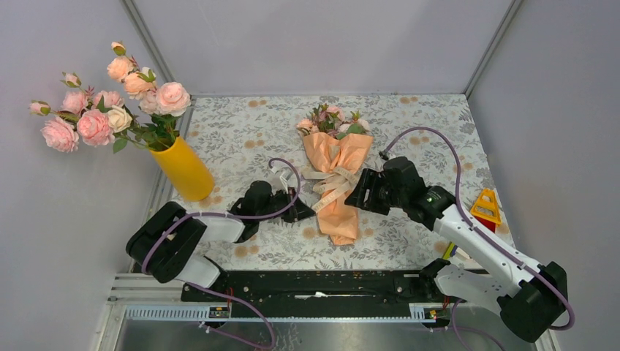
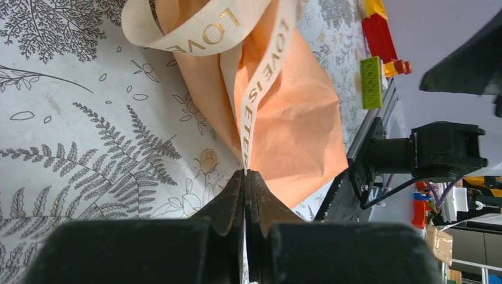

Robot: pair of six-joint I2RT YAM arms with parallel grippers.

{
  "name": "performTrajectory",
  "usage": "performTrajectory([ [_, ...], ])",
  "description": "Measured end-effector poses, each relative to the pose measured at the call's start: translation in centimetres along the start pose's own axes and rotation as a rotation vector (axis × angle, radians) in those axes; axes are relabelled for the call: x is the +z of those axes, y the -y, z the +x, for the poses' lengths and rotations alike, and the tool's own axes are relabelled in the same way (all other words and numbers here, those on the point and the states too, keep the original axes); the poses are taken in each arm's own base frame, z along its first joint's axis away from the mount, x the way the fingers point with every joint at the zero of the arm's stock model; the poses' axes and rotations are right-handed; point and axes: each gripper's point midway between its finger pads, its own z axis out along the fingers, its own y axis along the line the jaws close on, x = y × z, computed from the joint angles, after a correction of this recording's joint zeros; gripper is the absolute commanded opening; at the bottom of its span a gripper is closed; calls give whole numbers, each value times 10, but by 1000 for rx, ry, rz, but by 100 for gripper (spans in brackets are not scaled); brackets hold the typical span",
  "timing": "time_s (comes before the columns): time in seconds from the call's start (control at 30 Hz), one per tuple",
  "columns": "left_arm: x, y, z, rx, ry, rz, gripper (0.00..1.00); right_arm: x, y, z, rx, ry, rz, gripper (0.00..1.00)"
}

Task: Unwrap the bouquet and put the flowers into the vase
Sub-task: Untie the ribbon from the wrapping paper.

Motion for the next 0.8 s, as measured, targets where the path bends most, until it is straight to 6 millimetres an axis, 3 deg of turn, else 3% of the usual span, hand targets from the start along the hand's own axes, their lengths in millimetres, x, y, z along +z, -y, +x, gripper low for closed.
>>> performTrajectory([
  [0.3,-19,36,-18,42,103,53,0,2,-6,-7,5,2,8,71],
  [0.47,-18,58,-15,79,96,64,0,10,-12,-8,20,-24,2,73],
  [0.8,-9,83,-13,117,89,59,0,28,-24,-5,86,-74,-42,71],
])
